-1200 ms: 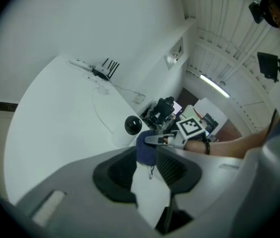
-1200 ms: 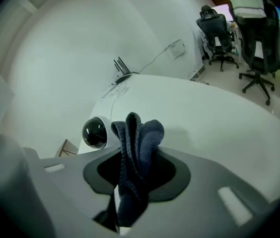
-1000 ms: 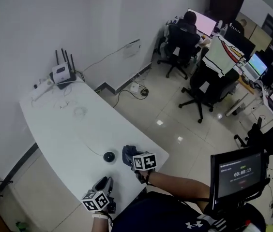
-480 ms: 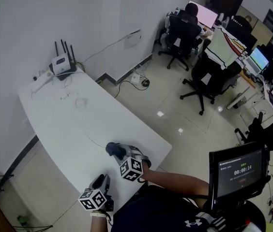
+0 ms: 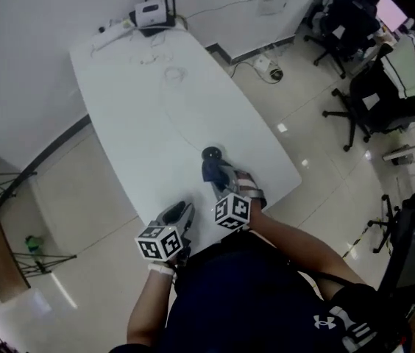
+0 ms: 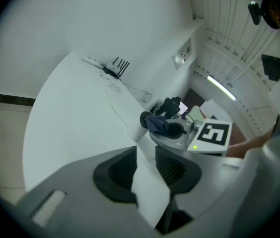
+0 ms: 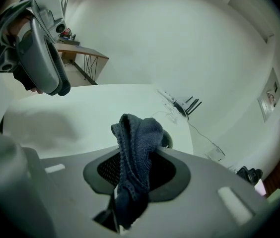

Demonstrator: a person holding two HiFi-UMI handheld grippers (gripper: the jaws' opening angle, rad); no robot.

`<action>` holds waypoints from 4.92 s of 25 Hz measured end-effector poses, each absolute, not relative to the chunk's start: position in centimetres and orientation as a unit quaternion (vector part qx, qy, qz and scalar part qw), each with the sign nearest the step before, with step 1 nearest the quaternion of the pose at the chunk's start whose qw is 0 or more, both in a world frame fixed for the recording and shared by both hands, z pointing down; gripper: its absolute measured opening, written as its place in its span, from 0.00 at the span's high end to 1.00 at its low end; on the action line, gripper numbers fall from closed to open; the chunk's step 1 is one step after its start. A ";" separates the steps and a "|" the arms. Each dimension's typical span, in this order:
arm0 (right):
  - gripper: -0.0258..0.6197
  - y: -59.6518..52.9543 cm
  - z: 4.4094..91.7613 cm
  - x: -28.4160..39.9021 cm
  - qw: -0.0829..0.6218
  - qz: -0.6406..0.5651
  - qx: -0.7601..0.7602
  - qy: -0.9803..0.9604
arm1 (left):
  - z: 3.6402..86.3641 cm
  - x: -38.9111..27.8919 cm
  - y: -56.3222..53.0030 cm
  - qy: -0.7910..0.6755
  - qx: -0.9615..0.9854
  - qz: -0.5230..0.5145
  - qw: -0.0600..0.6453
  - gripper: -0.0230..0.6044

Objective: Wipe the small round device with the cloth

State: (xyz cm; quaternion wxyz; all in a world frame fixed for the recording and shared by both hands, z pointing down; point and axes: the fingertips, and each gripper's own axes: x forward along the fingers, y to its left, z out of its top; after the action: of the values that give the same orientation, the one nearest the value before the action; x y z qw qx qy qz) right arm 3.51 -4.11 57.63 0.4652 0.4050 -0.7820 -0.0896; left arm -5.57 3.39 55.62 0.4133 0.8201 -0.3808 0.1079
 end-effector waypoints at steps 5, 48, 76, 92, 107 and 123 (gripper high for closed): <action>0.78 -4.3 61.7 2.8 0.482 0.003 0.382 -0.788 | 55.1 -5.9 1.8 -0.372 0.816 0.106 0.429 0.78; 0.74 -3.0 48.1 13.0 -0.117 0.479 0.372 -0.787 | 51.1 3.7 -9.6 -0.261 0.900 0.304 0.171 0.78; 0.78 -2.5 49.3 14.7 -0.105 0.482 0.404 -0.770 | 51.1 -2.3 -11.7 -0.330 0.826 0.062 0.452 0.77; 0.79 -1.9 50.8 14.8 -0.094 0.497 0.408 -0.760 | 58.3 -1.3 -9.2 -0.419 0.725 -0.024 0.546 0.77; 0.80 -2.0 50.9 14.8 -0.092 0.497 0.413 -0.758 | 61.3 -4.8 -9.1 -0.487 0.688 0.079 0.532 0.77; 0.81 -1.5 51.1 15.2 -0.092 0.489 0.428 -0.754 | 53.5 3.0 -12.7 -0.063 0.864 0.499 -0.005 0.78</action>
State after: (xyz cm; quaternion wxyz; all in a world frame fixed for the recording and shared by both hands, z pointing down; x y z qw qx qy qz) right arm 15.15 -1.55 51.15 -0.0918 0.4282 -0.7542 0.4893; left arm 2.97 -12.70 53.47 -0.0052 0.8643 -0.0629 0.4990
